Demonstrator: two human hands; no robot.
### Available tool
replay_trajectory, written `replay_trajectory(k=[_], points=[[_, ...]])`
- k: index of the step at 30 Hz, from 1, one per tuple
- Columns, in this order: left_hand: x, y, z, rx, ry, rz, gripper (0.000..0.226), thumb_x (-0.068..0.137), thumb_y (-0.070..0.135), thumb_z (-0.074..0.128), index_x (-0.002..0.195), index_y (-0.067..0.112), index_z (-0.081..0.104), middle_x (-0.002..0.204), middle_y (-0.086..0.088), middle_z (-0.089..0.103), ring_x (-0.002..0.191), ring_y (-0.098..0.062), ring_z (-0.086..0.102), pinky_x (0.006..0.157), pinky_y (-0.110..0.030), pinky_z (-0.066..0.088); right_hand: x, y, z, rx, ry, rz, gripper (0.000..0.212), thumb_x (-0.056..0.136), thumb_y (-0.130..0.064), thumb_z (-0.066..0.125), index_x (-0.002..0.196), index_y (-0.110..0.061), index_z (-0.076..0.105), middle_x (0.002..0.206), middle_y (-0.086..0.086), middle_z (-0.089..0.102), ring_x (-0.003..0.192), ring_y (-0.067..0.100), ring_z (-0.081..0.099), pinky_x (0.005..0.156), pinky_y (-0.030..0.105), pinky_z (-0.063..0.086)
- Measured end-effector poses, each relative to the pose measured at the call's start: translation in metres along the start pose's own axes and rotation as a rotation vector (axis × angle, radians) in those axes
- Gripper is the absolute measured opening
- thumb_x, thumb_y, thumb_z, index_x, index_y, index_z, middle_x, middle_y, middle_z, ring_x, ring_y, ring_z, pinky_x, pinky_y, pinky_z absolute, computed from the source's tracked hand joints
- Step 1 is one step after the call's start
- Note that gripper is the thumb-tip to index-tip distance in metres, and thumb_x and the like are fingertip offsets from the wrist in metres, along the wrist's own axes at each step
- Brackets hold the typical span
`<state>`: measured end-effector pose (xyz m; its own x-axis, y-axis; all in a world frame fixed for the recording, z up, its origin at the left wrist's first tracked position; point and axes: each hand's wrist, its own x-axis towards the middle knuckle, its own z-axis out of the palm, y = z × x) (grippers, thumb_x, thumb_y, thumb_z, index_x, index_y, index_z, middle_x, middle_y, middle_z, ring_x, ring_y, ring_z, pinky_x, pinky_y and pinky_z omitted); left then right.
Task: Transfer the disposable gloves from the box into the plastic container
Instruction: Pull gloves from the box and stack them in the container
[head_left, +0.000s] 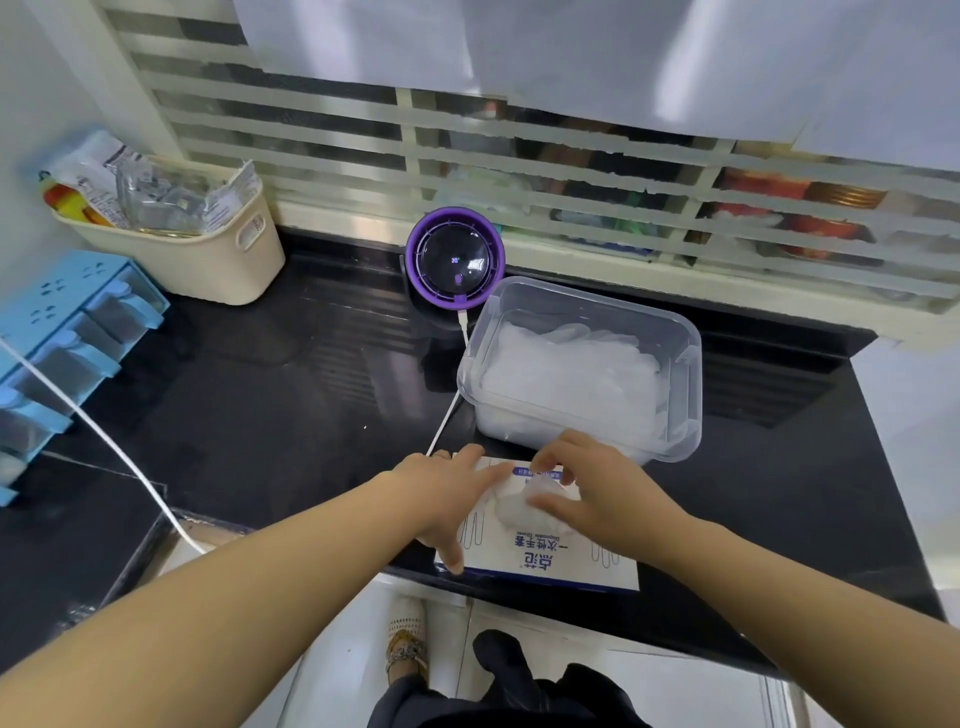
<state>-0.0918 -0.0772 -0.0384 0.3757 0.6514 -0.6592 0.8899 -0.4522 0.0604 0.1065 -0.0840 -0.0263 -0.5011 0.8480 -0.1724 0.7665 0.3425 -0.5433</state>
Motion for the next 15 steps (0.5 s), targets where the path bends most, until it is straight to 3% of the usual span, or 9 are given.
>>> replay_trajectory(k=[2,5,7,10,13,15], points=[[0.000,-0.001,0.001,-0.004,0.000,-0.001,0.120,0.068,0.044,0.083,0.151,0.036,-0.004,0.156,-0.002,0.011,0.134,-0.030,0.034,0.102,-0.047,0.043,-0.002,0.000,0.004,-0.150,-0.050,-0.028,0.037,0.087,-0.043,0.061,0.122,-0.032,0.057,0.113,-0.016,0.052,0.099,0.004,0.049,0.087,0.025,0.044],[-0.001,0.001,0.000,0.003,-0.006,-0.007,0.119,0.068,0.043,0.083,0.151,0.035,-0.002,0.155,-0.002,0.012,0.133,-0.030,0.035,0.102,-0.046,0.044,0.004,-0.013,0.015,-0.228,-0.012,-0.113,0.024,0.092,-0.033,0.056,0.112,-0.025,0.066,0.107,-0.006,0.061,0.099,0.017,0.053,0.079,0.032,0.044],[-0.001,0.002,0.001,0.011,0.003,-0.012,0.115,0.069,0.042,0.083,0.151,0.033,0.003,0.153,-0.002,0.015,0.130,-0.030,0.038,0.100,-0.046,0.045,0.010,-0.021,0.019,-0.164,0.061,-0.156,0.019,0.091,-0.027,0.058,0.104,-0.019,0.069,0.097,-0.002,0.063,0.091,0.020,0.054,0.072,0.034,0.043],[-0.002,0.001,0.001,0.018,-0.007,-0.008,0.118,0.068,0.043,0.083,0.151,0.035,-0.002,0.154,-0.003,0.014,0.131,-0.031,0.038,0.099,-0.047,0.045,0.008,-0.015,0.012,0.015,0.132,-0.084,0.015,0.090,-0.025,0.062,0.092,-0.013,0.071,0.087,-0.001,0.062,0.082,0.016,0.055,0.072,0.034,0.046],[-0.004,0.003,-0.002,0.031,-0.006,-0.016,0.119,0.069,0.045,0.082,0.152,0.030,-0.001,0.155,-0.003,0.014,0.131,-0.030,0.039,0.099,-0.046,0.045,-0.006,0.003,-0.004,0.223,0.262,0.032,0.007,0.086,-0.018,0.068,0.080,-0.020,0.071,0.079,-0.008,0.062,0.075,0.006,0.056,0.071,0.022,0.048],[-0.006,0.005,-0.004,0.034,-0.008,-0.028,0.110,0.070,0.045,0.081,0.152,0.021,0.011,0.154,-0.004,0.016,0.127,-0.030,0.042,0.098,-0.043,0.046,-0.015,0.006,-0.010,0.285,0.338,0.074,0.012,0.085,-0.014,0.068,0.078,-0.024,0.070,0.078,-0.009,0.063,0.077,0.004,0.057,0.070,0.014,0.046]])
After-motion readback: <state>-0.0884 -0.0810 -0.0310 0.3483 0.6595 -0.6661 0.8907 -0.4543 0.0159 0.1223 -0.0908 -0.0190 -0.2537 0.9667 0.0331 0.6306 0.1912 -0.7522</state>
